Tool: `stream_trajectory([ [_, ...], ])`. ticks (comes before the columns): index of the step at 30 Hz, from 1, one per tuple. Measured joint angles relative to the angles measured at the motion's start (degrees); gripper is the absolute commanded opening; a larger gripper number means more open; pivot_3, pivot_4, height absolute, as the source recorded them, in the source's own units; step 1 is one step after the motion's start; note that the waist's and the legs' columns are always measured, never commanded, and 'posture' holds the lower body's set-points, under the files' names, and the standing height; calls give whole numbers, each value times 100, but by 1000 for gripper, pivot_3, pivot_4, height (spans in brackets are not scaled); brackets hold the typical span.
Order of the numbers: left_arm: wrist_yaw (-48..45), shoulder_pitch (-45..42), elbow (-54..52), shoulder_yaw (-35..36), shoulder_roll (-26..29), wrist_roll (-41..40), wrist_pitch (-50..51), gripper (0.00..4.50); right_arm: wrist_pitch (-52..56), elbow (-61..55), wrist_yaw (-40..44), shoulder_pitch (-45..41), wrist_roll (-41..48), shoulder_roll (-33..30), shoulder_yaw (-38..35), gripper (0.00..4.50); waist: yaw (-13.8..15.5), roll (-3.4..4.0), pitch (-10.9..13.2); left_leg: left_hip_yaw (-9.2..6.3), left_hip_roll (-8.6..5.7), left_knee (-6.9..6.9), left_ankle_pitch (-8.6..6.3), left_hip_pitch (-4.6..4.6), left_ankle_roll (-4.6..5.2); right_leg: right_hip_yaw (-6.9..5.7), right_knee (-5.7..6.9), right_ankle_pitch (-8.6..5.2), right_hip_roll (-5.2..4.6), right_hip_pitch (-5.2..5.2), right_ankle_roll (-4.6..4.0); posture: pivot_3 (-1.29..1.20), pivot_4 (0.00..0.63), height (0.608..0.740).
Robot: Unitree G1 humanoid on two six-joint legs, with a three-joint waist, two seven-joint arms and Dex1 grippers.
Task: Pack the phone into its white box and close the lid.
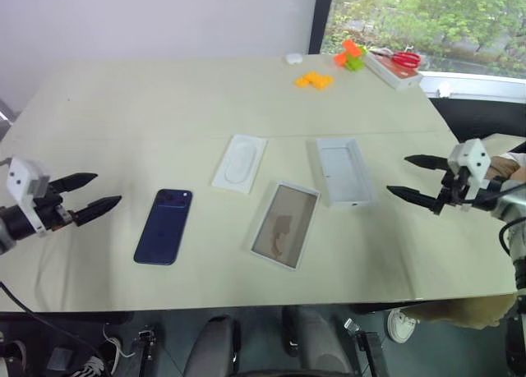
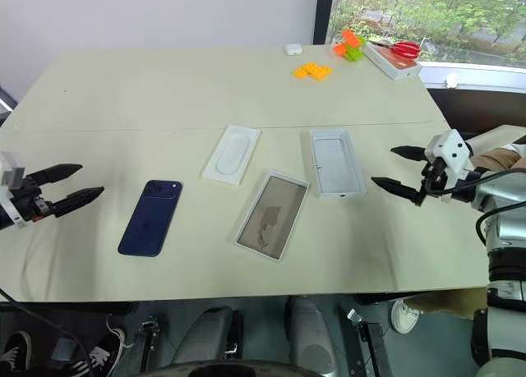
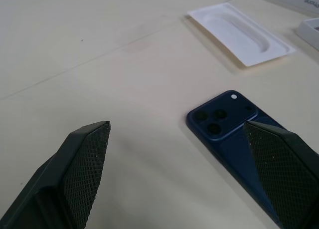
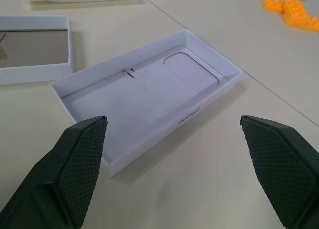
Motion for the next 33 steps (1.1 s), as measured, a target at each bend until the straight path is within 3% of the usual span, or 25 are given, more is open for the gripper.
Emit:
stream_trajectory([
  [33,113,-201,-322,-113,-121,7,385,4500,160,-469,-94,116,15,69,15,4481,0,0,0,1,0,0,0,1,0,2,3,1,1,0,2,0,150,740],
])
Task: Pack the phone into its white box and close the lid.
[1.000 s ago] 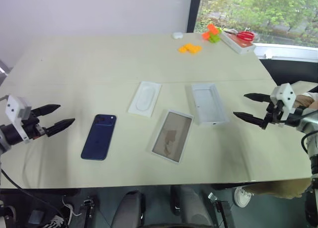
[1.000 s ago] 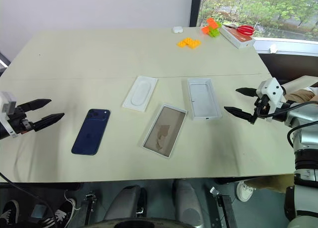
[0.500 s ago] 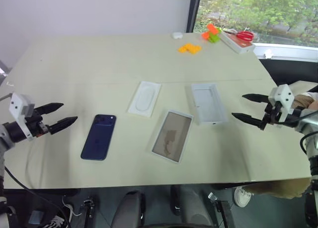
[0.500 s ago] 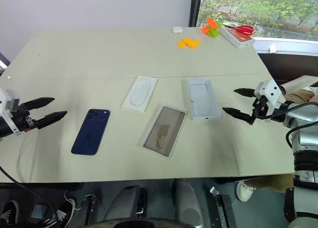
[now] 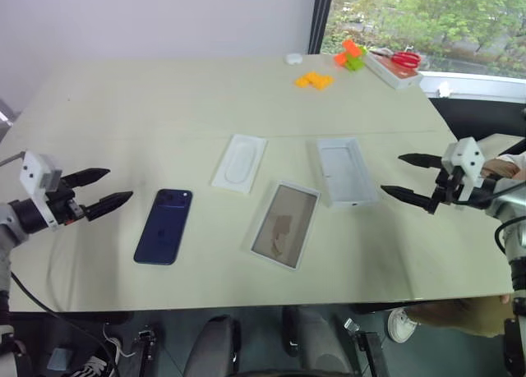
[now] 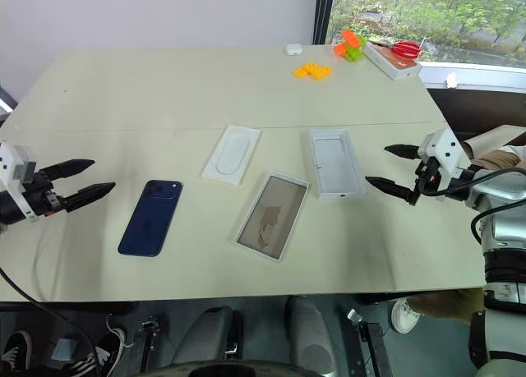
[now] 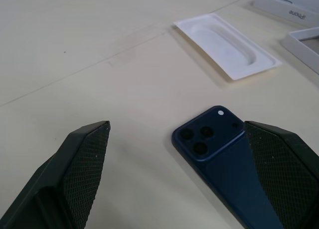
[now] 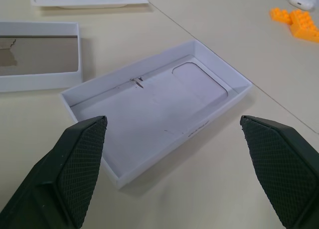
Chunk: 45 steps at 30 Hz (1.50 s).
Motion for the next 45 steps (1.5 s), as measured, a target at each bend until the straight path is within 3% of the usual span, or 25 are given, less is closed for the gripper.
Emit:
stream_trajectory([
  [12,744,-366,-316,-276,-108,30,919,4500,166,-568,-38,91,1,50,110,4481,4,0,0,-1,0,1,0,1,0,0,4,1,1,1,2,0,150,740],
  [20,1744,-1260,-677,-327,-799,-473,2322,4500,561,-1422,-153,89,114,242,296,4481,30,-3,-1,-6,-3,5,0,0,0,-2,5,2,1,3,3,0,150,740],
  [25,2730,-2085,-559,-888,-1257,-58,2664,4500,844,-1916,-287,80,191,425,435,4481,29,-4,-2,-9,-10,6,1,1,-1,-2,6,3,-2,6,4,0,150,740],
  [32,3671,-2839,307,-1592,-2491,516,2702,4500,1073,-2334,-679,81,230,856,601,4481,36,-7,-2,-12,-11,6,1,-6,-2,-3,4,4,-3,3,3,0,150,740],
  [45,3892,-4099,2607,-1772,-3489,1075,1600,4500,936,-2348,-791,158,219,860,566,4481,35,-8,-2,-7,-18,6,1,-5,-2,-3,2,5,-4,4,8,0,150,740],
])
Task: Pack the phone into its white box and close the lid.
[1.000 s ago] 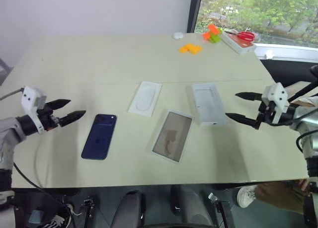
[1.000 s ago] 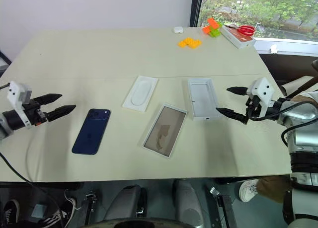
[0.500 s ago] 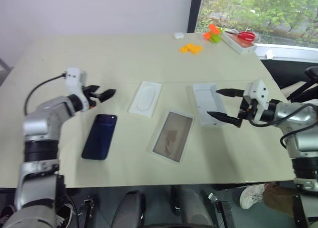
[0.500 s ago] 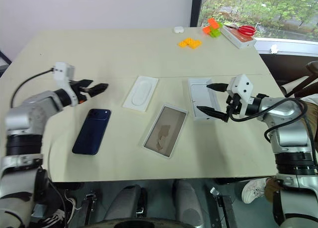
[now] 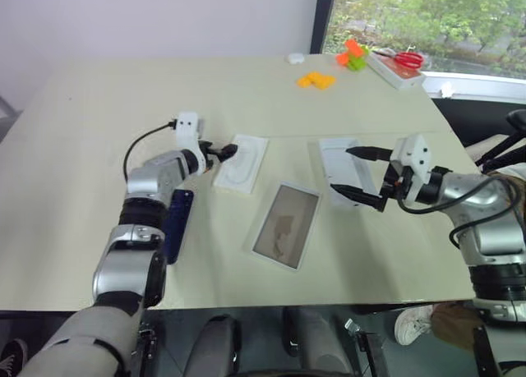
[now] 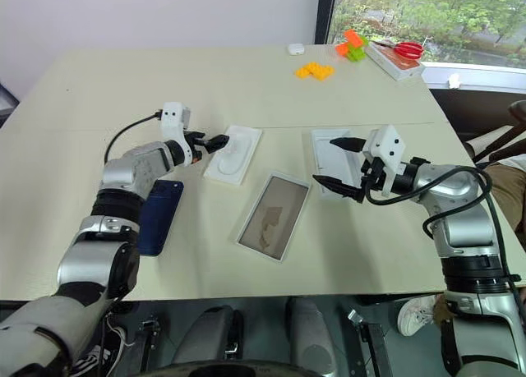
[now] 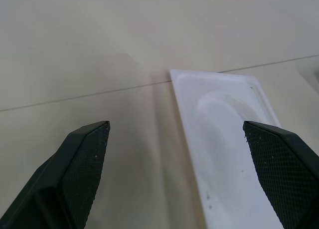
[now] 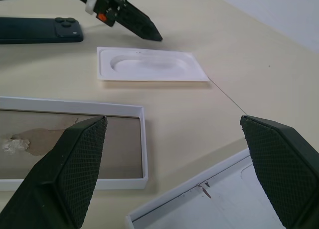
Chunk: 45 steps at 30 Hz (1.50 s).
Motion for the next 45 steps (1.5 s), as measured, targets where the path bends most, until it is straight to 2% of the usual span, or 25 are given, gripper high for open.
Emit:
stream_trajectory([
  [3,-67,-151,359,-27,-141,71,-33,4500,-32,0,-18,0,0,1,0,4481,-12,0,0,2,-1,0,0,0,0,2,-1,2,0,0,3,0,150,740],
  [10,-234,-147,277,-120,-196,214,39,4500,-100,10,-34,30,-2,-1,0,4481,-6,0,0,0,0,1,0,3,0,2,1,3,1,2,5,0,150,740],
  [13,-236,-102,155,-138,-219,214,164,3720,-120,13,-47,29,-3,-1,0,4500,-4,0,0,1,0,1,0,3,0,3,0,4,1,3,7,0,150,740],
  [20,-185,86,-56,-44,-242,170,385,263,-155,125,-48,20,-9,-3,0,4500,-3,-1,0,0,0,1,0,3,0,3,0,4,0,3,7,0,150,740],
  [21,-187,101,-83,23,-262,121,394,69,-158,138,-46,19,-11,-5,0,4500,-4,0,0,0,0,1,0,4,0,3,1,4,0,3,7,0,150,740],
  [28,-101,144,-303,292,-323,-117,677,69,-203,168,-38,-36,-14,-11,0,4500,-7,-1,0,-1,0,2,1,6,-2,3,2,5,1,5,8,0,150,740],
  [35,65,115,-384,1237,-319,-1021,1654,69,-205,169,-43,-39,-41,-11,0,4500,-17,-1,0,-2,1,1,1,5,-2,2,2,5,1,4,8,0,150,740],
  [39,174,113,-810,1590,-285,-1476,2340,69,-210,171,-43,-38,-51,-11,0,4500,-14,-1,0,-4,0,1,1,3,-2,2,1,5,0,4,8,0,150,740],
  [45,478,271,-1724,1822,-278,-1863,2765,69,-214,180,-20,-30,-53,-37,0,4500,-20,-1,0,-5,0,1,1,5,-4,3,1,5,-2,3,9,0,150,740],
])
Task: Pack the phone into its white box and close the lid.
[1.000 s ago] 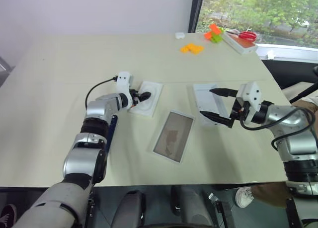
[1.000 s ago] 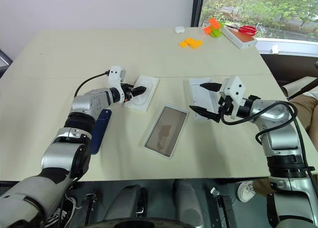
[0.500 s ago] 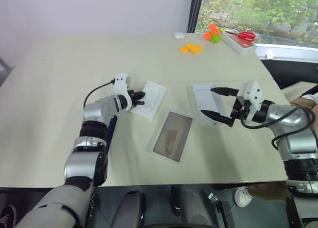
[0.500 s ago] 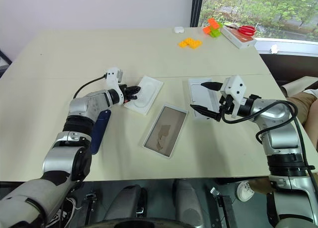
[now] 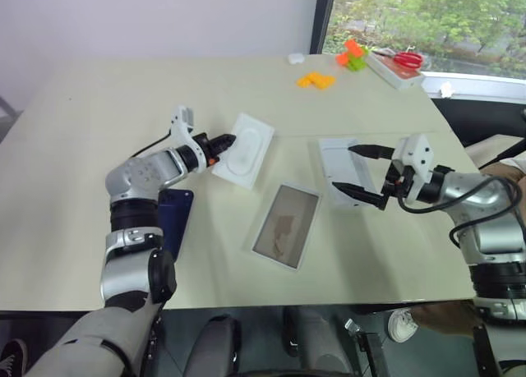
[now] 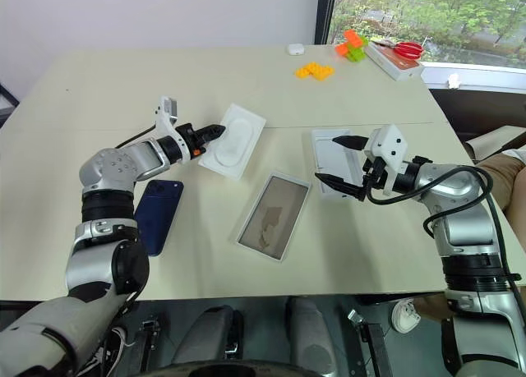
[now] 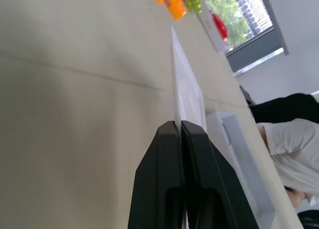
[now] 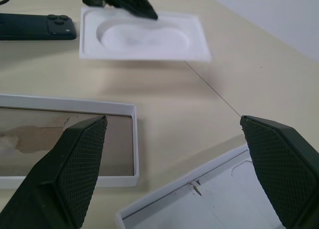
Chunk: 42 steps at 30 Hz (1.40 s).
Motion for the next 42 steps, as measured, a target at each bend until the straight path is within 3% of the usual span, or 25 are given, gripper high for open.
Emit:
stream_trajectory([
  [9,701,772,-1767,414,-113,-934,1507,69,-3,96,170,104,0,-231,-21,4500,5,0,0,-3,0,-1,1,-1,-3,1,0,0,-2,0,0,0,150,740],
  [18,1771,1588,-3567,531,-1319,-1561,2509,69,123,-167,629,828,239,-580,-260,4500,-1,-3,1,-7,-8,2,3,11,-6,3,-9,-1,-1,22,2,0,150,740],
  [29,2210,2045,-4057,-77,-1771,-1573,2687,69,145,-412,629,1098,288,-651,-408,4500,-1,-5,3,-21,-3,4,16,19,-27,2,-10,-7,18,35,7,0,150,740],
  [42,2251,2367,-4264,-903,-1608,-1146,2218,69,147,-416,503,1035,289,-651,-408,4500,9,-5,3,-24,-3,4,16,16,-26,-1,-15,-8,18,35,2,0,150,740],
])
